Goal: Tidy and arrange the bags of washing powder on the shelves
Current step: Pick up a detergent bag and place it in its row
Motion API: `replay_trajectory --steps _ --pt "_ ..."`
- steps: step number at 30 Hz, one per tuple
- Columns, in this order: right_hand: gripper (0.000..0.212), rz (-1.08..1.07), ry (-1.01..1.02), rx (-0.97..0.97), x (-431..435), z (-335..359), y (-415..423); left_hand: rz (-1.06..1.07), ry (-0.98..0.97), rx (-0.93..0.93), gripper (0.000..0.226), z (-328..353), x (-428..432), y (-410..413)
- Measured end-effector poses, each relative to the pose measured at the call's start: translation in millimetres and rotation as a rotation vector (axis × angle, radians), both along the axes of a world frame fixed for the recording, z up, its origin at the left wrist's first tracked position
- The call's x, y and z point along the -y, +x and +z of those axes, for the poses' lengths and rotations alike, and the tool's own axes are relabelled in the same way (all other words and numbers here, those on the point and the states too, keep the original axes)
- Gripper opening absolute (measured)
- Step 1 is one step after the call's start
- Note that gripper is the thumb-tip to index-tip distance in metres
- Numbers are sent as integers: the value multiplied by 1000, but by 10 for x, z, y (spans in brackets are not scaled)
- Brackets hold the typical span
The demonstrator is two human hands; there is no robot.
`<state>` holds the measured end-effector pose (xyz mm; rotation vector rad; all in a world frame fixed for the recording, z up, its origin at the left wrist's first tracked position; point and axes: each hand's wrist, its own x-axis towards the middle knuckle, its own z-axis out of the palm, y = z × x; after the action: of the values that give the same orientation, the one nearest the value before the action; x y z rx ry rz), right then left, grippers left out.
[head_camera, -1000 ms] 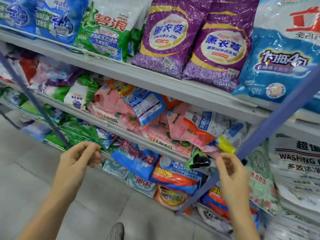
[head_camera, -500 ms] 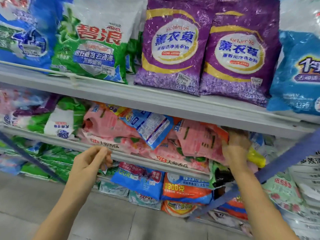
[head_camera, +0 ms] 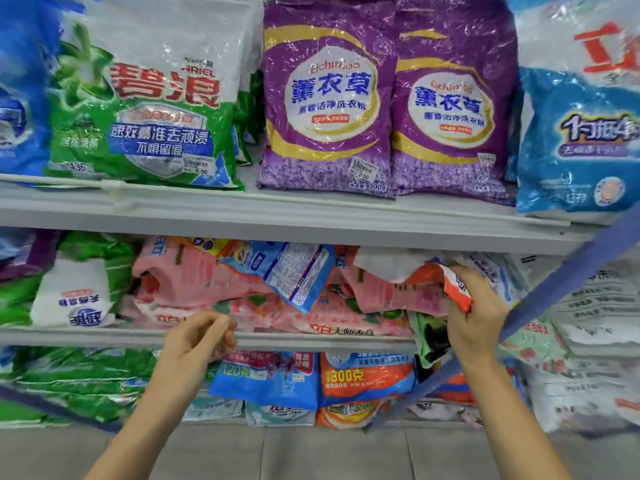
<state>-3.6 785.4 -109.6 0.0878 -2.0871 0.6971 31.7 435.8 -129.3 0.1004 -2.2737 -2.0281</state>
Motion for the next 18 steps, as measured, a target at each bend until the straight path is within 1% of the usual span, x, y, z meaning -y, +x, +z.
replay_trajectory --steps 2,3,5,7,8,9,10,11,12,15,18 --pt "28 23 -101 -55 19 36 125 -86 -18 19 8 -27 -28 -17" --pt "27 19 -156 -74 22 60 172 -143 -42 35 19 -60 -57 -16" --pt "33 -9 -275 -81 55 136 253 -301 -161 57 57 -168 -174 1" --pt "39 -51 -385 -75 120 231 325 -469 -280 82 89 -258 -405 28" --pt "33 -56 -428 -77 157 294 352 -545 -314 79 103 -292 -554 44" --pt "31 -54 -474 -78 197 354 367 -602 -333 60 112 -319 -714 55" --pt "37 -50 -514 -75 240 405 375 -631 -338 36 117 -322 -875 58" --pt "44 -35 -536 -68 284 439 382 -623 -319 14 118 -311 -1026 46" --pt "46 -10 -541 -60 330 465 390 -596 -280 -12 113 -289 -1153 19" --pt "38 73 -646 0 486 569 457 -415 -173 -64 75 -153 -1360 -64" --pt "43 108 -721 33 509 638 521 -325 -24 -120 65 -66 -1307 -154"
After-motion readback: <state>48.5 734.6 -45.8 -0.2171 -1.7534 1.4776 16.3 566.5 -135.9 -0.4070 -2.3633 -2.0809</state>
